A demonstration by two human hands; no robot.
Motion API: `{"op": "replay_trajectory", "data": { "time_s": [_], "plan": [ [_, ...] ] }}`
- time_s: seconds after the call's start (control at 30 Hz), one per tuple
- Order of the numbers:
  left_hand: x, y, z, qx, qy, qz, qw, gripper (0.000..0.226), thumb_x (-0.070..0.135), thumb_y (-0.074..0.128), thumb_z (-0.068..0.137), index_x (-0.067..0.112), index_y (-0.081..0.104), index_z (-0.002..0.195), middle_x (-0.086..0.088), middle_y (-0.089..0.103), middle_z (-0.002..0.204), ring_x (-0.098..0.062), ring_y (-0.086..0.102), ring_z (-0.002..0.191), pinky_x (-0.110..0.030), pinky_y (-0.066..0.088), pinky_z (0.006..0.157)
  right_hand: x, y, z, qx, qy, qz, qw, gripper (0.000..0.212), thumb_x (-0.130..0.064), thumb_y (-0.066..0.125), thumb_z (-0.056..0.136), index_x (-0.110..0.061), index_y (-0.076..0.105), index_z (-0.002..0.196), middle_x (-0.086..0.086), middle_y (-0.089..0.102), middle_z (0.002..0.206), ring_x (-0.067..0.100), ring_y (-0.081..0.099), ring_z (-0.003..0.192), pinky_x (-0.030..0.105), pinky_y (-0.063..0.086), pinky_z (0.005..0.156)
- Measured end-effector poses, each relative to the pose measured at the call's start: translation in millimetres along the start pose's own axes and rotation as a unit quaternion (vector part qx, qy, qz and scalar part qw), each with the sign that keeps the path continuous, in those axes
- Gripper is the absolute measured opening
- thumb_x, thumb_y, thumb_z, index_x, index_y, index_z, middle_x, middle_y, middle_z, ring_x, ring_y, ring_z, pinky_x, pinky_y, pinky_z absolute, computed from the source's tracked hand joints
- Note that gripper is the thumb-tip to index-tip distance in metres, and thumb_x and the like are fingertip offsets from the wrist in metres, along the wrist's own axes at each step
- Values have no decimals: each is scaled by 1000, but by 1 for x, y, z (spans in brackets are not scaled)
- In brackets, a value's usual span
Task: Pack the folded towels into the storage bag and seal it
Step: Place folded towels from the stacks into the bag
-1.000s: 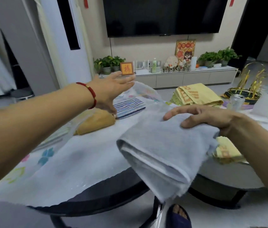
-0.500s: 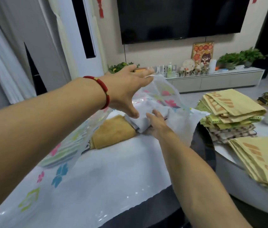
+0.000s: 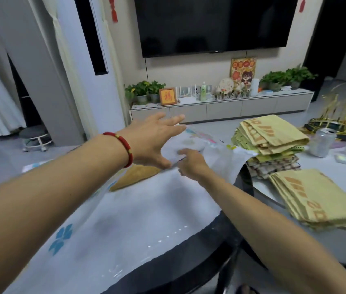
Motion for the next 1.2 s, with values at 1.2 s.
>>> {"op": "replay_trajectory", "data": {
  "time_s": [1.2],
  "plan": [
    [35, 68, -100, -50, -121, 69, 989, 51, 62, 57, 81, 43, 51, 128, 10, 33, 154, -24, 33, 136, -56, 41, 99, 108, -290, -186, -84, 185, 218, 955, 41, 0, 75, 81, -16, 73, 118, 28, 67, 129, 38, 75, 87, 42, 64, 64]
  ]
}}
Point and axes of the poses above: each hand's wrist, its own z-axis towards the middle knuckle, its own y-axis out of the palm, x = y × z, the point moved 3 cm from there along z, towards the middle knuckle
